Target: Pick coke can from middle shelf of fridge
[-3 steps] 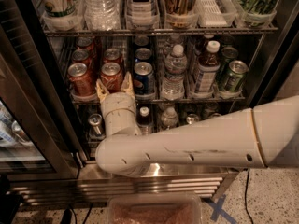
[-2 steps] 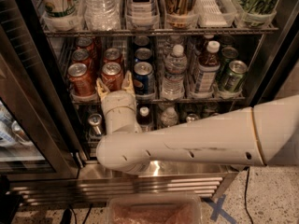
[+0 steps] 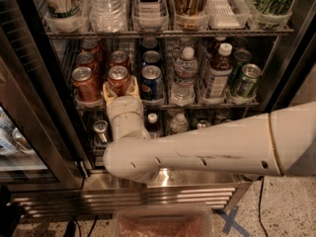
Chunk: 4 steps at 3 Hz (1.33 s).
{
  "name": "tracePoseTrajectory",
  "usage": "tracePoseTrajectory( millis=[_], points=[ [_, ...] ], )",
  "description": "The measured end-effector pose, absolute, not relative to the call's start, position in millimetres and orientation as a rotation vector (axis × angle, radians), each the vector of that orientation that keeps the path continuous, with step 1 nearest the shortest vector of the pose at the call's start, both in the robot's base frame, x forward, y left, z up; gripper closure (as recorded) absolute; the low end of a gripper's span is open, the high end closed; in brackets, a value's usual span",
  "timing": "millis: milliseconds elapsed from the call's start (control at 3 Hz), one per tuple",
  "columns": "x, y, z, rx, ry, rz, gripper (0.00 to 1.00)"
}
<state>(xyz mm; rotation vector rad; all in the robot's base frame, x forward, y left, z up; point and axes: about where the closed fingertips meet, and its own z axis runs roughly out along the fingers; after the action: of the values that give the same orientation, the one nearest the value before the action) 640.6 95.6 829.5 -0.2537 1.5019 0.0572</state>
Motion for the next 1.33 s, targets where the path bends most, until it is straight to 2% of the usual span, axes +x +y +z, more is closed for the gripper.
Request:
tracePoseTrajectory(
  millis=[333, 1333],
  points=[
    [641, 96, 830, -0.254, 1.502, 0.057, 0.98],
    [636, 94, 851, -0.225, 1.487, 0.106, 1.00]
  ],
)
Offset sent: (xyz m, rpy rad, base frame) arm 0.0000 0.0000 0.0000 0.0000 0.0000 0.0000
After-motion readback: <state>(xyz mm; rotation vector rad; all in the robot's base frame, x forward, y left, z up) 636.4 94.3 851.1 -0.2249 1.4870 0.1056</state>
